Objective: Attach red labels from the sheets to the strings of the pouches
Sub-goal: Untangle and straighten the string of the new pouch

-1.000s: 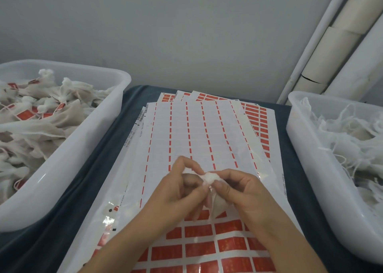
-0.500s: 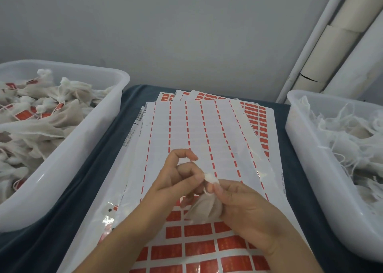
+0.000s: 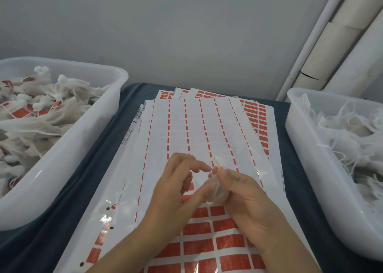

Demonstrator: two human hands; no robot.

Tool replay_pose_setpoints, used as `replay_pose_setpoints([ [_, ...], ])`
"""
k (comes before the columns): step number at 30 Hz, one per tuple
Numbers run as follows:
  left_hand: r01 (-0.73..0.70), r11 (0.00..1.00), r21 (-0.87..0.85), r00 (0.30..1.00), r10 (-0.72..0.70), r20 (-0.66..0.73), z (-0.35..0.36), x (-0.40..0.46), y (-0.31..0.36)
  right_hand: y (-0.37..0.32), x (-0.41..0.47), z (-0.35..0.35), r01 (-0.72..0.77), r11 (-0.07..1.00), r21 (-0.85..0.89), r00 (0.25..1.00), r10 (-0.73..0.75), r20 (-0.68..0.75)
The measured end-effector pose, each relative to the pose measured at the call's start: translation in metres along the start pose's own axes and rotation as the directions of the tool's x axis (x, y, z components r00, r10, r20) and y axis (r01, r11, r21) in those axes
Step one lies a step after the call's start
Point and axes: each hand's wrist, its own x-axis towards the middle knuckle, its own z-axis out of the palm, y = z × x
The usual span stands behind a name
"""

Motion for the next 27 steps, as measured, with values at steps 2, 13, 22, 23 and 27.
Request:
replay_pose_setpoints([
  [2,-0.008,1.000,0.020,1.000,0.008,0.000,0.0027,0.0000,-0.0012,0.0004,-0.0009,0.0012,0.012,1.000,-0.008,1.000,-0.012,0.006],
  [13,0.056,0.996,-0.076,0.995,-0.062,-0.074,0.0002,0.0025,-0.0002,0.0020,-0.0028,0.0032,0.079,0.968,-0.238,0.996,-0.085,-0.014],
  [22,0.087,0.995,-0.050,0.989,-0.092,-0.115,-0.0032,0.0034,0.0026,0.0025,-0.0031,0.0053,0.013,0.995,-0.100,0.999,-0.010,0.033],
  [23,0.151,0.979,-0.135,0.983,-0.163,-0.082,-0.0038,0.0036,0.0041,0.0025,-0.0033,0.0049,-0.003,0.999,-0.054,0.999,0.005,0.046],
  [27,0.250,0.928,-0.276,0.960,-0.274,-0.052,-0.0042,0.0036,0.0061,0.0022,-0.0028,0.0035,-0.010,1.000,-0.017,0.998,0.011,0.057],
])
